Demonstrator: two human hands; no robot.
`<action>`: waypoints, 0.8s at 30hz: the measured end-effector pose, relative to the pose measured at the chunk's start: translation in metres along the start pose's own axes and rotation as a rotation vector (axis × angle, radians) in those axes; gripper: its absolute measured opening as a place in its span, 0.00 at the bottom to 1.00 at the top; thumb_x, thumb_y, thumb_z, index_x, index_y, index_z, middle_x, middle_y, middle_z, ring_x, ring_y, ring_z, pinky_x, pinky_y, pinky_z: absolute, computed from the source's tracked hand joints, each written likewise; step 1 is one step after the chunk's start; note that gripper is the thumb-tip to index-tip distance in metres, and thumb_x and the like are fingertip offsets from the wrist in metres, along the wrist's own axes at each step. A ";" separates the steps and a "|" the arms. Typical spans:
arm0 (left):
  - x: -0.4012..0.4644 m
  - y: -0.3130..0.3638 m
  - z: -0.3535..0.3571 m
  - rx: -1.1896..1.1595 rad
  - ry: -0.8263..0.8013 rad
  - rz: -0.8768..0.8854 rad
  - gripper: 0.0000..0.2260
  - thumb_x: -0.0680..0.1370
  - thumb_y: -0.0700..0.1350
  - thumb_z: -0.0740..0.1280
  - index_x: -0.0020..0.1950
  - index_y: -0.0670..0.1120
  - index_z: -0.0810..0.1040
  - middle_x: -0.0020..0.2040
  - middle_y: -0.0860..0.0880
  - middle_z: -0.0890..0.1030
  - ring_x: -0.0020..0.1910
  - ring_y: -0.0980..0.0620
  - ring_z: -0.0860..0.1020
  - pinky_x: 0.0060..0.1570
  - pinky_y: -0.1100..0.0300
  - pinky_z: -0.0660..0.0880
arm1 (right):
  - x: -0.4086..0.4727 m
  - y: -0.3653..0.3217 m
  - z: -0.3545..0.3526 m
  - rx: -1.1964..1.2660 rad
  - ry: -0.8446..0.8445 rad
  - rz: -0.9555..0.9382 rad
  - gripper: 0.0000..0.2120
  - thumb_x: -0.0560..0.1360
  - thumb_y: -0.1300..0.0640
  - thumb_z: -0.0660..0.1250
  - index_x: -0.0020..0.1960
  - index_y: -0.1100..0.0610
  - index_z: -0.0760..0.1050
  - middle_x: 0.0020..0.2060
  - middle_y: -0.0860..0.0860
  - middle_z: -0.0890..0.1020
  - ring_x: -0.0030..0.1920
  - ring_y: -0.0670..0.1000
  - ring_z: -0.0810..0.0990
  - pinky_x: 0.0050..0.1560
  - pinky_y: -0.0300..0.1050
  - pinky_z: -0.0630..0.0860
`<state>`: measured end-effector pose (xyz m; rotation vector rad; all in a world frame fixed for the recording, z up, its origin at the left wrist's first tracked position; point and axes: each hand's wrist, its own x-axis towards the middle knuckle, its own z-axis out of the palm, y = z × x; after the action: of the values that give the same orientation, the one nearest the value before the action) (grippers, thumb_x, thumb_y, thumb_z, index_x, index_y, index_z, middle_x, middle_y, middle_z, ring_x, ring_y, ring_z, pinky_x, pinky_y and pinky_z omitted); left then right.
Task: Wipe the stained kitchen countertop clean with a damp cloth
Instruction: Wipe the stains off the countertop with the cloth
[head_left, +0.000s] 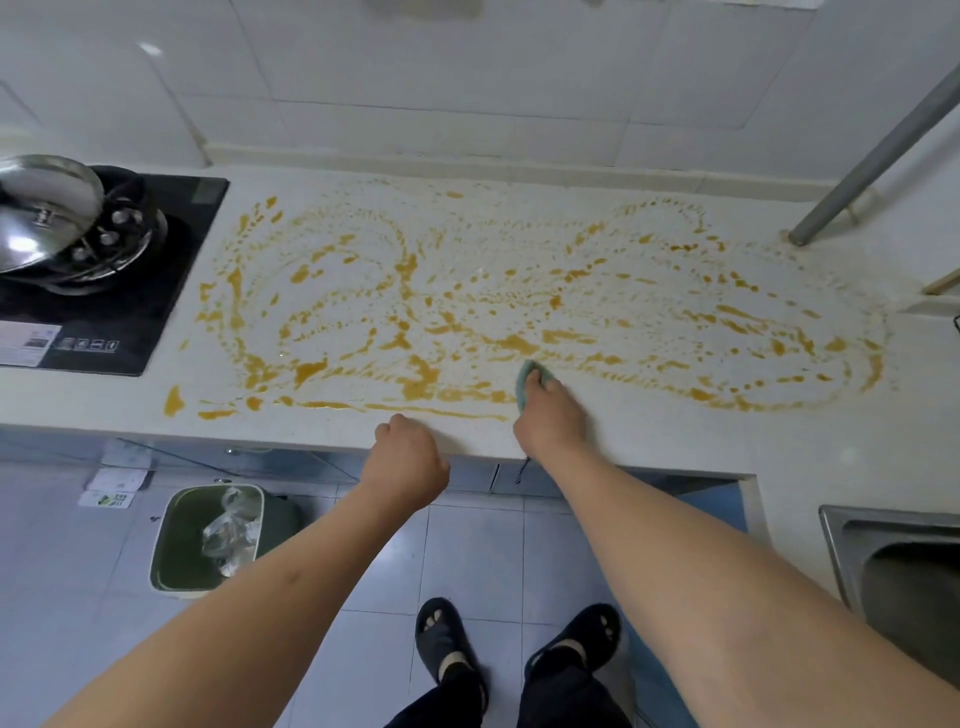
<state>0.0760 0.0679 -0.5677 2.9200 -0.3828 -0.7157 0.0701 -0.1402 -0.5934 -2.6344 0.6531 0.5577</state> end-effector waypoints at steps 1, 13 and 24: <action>-0.001 -0.001 0.001 0.026 -0.011 -0.001 0.10 0.80 0.48 0.62 0.48 0.41 0.71 0.56 0.42 0.70 0.52 0.45 0.67 0.51 0.57 0.66 | 0.000 -0.009 0.003 -0.015 -0.009 -0.020 0.38 0.79 0.59 0.62 0.83 0.54 0.47 0.78 0.55 0.61 0.71 0.60 0.70 0.64 0.54 0.75; 0.012 0.007 -0.024 0.082 -0.128 -0.009 0.07 0.74 0.43 0.65 0.36 0.45 0.71 0.34 0.48 0.75 0.32 0.51 0.73 0.30 0.61 0.69 | -0.025 0.078 -0.007 -0.025 -0.054 -0.218 0.18 0.84 0.54 0.60 0.73 0.45 0.70 0.52 0.50 0.73 0.43 0.49 0.72 0.36 0.42 0.65; 0.012 -0.006 -0.027 0.154 -0.098 0.037 0.07 0.71 0.42 0.64 0.34 0.45 0.70 0.32 0.48 0.73 0.30 0.50 0.71 0.28 0.61 0.66 | -0.030 0.109 -0.021 0.067 0.120 0.273 0.37 0.78 0.60 0.62 0.83 0.56 0.49 0.79 0.56 0.60 0.69 0.62 0.73 0.62 0.52 0.74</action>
<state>0.1003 0.0722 -0.5501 3.0181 -0.5230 -0.8629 -0.0033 -0.2289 -0.5891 -2.5472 1.0596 0.4460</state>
